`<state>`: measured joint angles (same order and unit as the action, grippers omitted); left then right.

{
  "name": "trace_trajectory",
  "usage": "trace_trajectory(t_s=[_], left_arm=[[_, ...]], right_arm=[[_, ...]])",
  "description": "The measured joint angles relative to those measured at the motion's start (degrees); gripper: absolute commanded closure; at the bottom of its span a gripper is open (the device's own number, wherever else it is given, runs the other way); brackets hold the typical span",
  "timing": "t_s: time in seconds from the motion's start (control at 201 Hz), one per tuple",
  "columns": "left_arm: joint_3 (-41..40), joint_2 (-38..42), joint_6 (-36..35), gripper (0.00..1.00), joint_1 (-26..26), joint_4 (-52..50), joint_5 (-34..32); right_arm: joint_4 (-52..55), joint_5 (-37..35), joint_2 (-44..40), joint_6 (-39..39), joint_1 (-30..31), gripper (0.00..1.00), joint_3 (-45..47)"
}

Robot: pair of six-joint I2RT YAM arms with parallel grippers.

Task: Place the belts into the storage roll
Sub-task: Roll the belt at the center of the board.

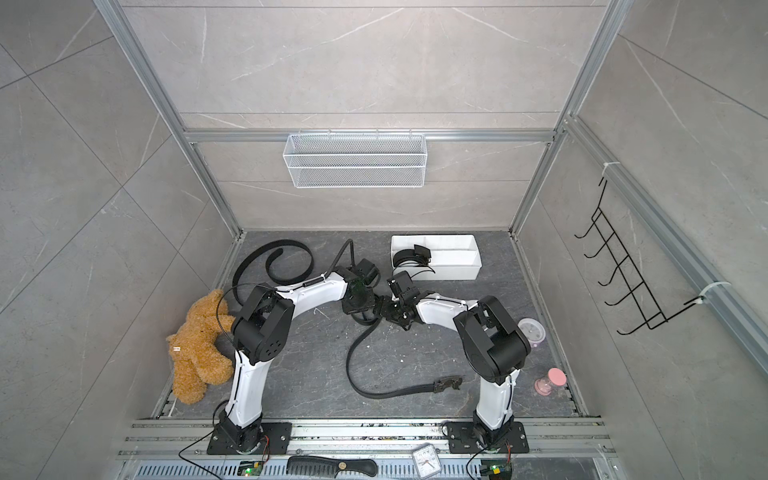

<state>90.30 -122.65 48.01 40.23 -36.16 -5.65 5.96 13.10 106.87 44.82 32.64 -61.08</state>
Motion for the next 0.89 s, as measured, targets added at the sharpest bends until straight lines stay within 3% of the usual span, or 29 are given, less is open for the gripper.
trace_trajectory(t_s=[0.214, 0.368, 0.423, 0.538, 0.567, 0.617, 0.891], left_arm=[[-1.2, 0.7, 0.0, 1.0, -0.1, 1.4, 0.3], [-2.4, 1.2, 0.1, 0.99, -0.1, 4.3, 2.0], [-2.9, 1.6, 0.1, 0.88, -0.1, 5.0, 2.4], [-4.4, 2.4, 0.0, 0.42, 0.1, 7.8, 4.1], [-5.0, 3.0, 0.0, 0.25, 0.2, 8.7, 4.4], [-6.9, 4.6, 0.0, 0.12, 0.4, 10.3, 4.4], [-20.2, 16.5, -0.1, 0.08, 0.2, 15.0, -0.3]], right_arm=[[2.7, -1.3, 1.9, -0.8, 0.0, 0.84, -2.2], [3.4, -1.7, 2.2, -0.7, -0.1, 0.88, -2.7], [3.5, -1.8, 2.2, -0.6, -0.1, 0.9, -2.7], [4.1, -2.2, 2.2, -0.6, -0.1, 0.93, -3.0], [4.6, -2.4, 2.2, -0.6, -0.1, 0.94, -3.2], [5.3, -2.7, 2.2, -0.7, 0.0, 0.96, -3.6], [8.7, -0.7, 2.1, -1.8, 1.7, 1.0, -6.8]])
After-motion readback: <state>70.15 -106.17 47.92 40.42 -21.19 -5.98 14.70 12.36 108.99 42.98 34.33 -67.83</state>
